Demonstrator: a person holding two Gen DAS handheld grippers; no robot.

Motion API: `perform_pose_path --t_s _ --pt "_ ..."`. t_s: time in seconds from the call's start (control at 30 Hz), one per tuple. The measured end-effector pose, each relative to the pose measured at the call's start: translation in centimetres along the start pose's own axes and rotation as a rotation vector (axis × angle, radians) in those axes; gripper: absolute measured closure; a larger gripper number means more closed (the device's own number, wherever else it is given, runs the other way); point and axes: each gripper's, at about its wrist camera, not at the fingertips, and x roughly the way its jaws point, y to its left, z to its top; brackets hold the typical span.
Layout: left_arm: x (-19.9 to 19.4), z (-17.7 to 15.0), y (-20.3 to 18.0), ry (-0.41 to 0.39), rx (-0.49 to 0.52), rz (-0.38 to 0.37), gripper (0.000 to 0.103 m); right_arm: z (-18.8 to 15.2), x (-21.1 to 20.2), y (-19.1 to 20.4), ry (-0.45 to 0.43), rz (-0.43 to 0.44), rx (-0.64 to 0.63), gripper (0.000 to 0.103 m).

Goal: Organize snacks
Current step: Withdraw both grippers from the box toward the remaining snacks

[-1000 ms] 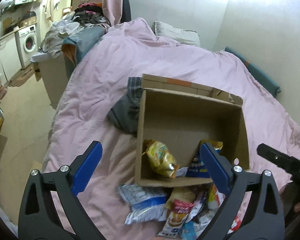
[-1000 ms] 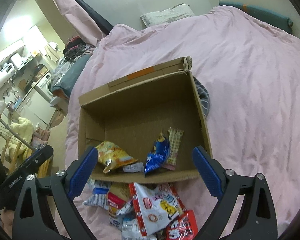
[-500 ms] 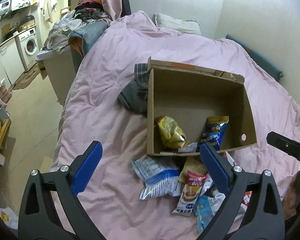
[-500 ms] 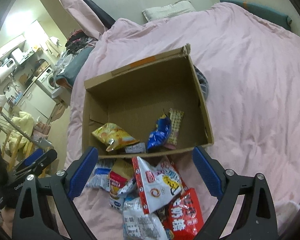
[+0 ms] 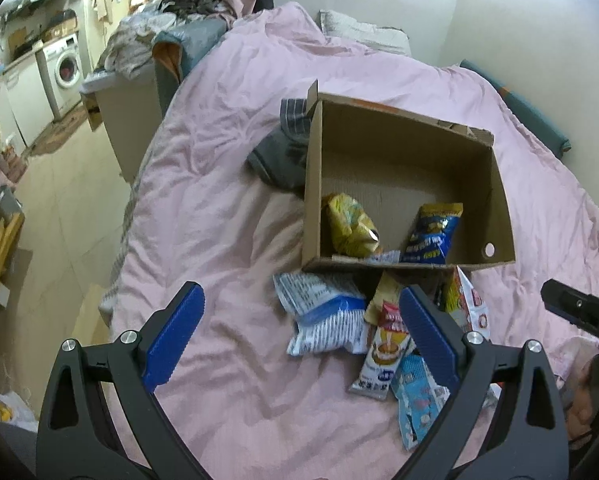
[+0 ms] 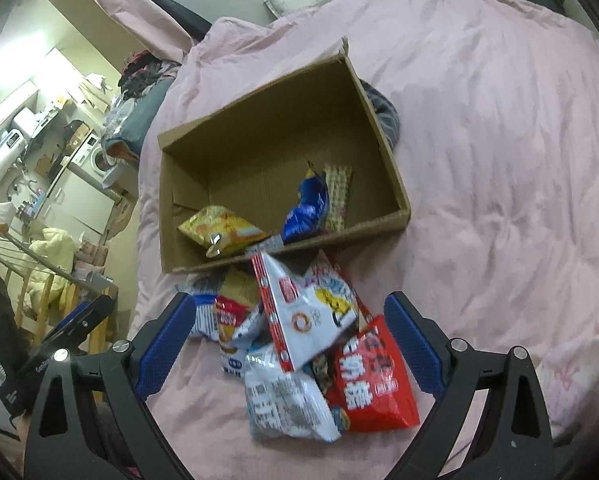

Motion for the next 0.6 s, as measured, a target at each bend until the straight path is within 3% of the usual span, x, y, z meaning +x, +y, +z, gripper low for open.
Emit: perform_pose_path --t_s 0.23,0.47,0.6 --pt "1.0 -1.5 0.8 0.085 -0.054 0.028 0.006 -0.5 0.3 -1.5 0.017 -0.035 0.029 0.006" --pt "2.7 -2.2 2.2 0.178 -0.152 0.03 0.006 -1.0 3.0 -4.3 0.138 -0.018 0.176 0.006" --pt "3.0 -2.3 2.6 0.2 -0.185 0.015 0.006 -0.6 4.5 -3.1 0.163 -0.039 0.137 0.006"
